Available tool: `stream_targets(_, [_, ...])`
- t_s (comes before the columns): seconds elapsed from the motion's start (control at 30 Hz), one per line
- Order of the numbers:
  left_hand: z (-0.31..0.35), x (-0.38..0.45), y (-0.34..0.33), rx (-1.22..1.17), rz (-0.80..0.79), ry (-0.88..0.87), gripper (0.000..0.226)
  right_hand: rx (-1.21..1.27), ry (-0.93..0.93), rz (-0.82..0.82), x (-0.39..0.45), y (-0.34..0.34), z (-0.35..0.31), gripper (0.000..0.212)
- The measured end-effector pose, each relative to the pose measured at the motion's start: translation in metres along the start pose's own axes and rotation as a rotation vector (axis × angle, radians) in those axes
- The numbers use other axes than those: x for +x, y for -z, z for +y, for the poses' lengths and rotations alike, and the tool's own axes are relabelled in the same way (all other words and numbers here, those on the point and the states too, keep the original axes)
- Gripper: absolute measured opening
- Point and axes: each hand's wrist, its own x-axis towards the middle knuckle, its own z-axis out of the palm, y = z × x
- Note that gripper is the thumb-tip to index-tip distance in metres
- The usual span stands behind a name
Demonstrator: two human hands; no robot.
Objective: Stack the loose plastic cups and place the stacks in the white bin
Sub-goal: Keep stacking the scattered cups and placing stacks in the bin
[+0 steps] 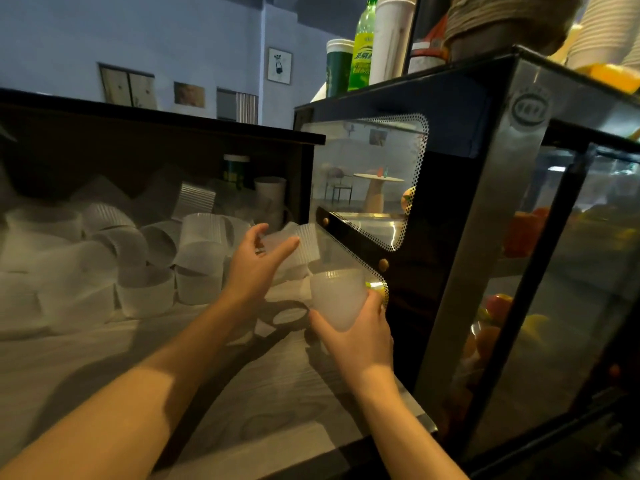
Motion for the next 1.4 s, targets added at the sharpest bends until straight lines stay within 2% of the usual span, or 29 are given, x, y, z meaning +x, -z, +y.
stream_targets(0.2, [0.024,-0.019,0.025,-0.045,-0.084,-0.143,0.074,-0.079,0.096,-0.065,-0.002,-0.001,-0.005,0.093])
stream_targets(0.37, [0.024,-0.042,0.003,0.188,-0.199,-0.263,0.072,-0.083,0.145,-0.069,-0.003,-0.004,-0.006,0.093])
stream_targets(0.47, [0.014,-0.054,-0.006,0.241,-0.224,-0.232,0.066,-0.042,0.113,-0.052,-0.002,-0.002,-0.002,0.094])
stream_targets(0.53, [0.01,-0.057,-0.005,0.267,-0.272,-0.217,0.072,-0.007,0.102,-0.048,0.0,-0.001,-0.001,0.093])
stream_targets(0.67, [0.007,-0.056,0.0,0.467,-0.403,-0.269,0.084,0.013,0.09,-0.032,0.0,0.0,0.001,0.092])
stream_targets(0.83, [0.01,-0.057,0.001,0.527,-0.41,-0.253,0.086,-0.029,0.104,-0.034,0.0,-0.001,0.002,0.092])
stream_targets(1.03, [0.006,-0.053,0.002,0.425,-0.369,-0.275,0.074,0.01,0.114,-0.017,0.002,-0.003,0.001,0.089])
stream_targets(1.13, [-0.001,-0.047,0.007,0.356,-0.26,-0.272,0.06,0.06,0.1,-0.013,0.003,-0.006,0.002,0.086])
stream_targets(1.23, [-0.017,-0.032,0.018,0.518,-0.064,-0.27,0.052,0.011,0.138,-0.021,0.015,-0.004,-0.003,0.083])
stream_targets(1.4, [-0.042,-0.014,0.038,0.792,0.116,-0.207,0.065,-0.039,0.188,0.043,0.039,-0.015,-0.004,0.083])
